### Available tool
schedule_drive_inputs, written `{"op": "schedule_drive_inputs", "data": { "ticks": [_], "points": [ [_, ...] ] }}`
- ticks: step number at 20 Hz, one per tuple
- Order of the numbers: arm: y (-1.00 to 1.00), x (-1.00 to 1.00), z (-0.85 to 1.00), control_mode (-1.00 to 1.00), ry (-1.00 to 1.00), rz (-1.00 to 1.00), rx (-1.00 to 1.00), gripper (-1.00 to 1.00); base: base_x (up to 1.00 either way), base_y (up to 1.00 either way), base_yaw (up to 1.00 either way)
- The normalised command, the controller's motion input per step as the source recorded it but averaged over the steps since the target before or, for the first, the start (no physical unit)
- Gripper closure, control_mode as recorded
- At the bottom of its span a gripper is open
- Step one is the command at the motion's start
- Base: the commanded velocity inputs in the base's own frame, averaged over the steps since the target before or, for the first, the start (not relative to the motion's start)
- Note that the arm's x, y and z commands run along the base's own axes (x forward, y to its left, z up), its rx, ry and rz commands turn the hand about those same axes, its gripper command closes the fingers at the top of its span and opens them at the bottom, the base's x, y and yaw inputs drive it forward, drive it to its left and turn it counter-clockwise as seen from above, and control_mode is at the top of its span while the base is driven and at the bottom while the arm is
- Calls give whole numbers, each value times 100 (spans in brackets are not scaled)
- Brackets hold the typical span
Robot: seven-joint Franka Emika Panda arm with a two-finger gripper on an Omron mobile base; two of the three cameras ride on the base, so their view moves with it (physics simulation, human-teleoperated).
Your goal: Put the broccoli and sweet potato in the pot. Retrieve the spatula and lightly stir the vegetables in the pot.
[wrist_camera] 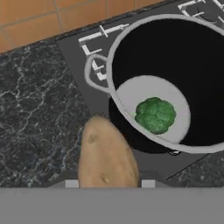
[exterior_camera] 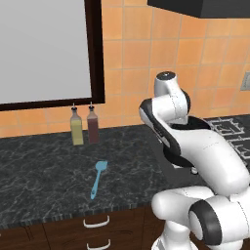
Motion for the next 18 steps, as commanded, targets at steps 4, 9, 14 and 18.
{"op": "schedule_drive_inputs", "data": {
  "ticks": [4, 9, 14, 18],
  "points": [
    [-100, 8, 39, -100, -3, -22, 4, 100, 0, 0, 0],
    [-80, 43, 8, -100, 0, -10, 6, 100, 0, 0, 0],
    [-24, 41, -20, -100, 0, 0, 0, 100, 0, 0, 0],
    [-7, 36, -52, -100, 0, 0, 0, 100, 0, 0, 0]
  ]
}}
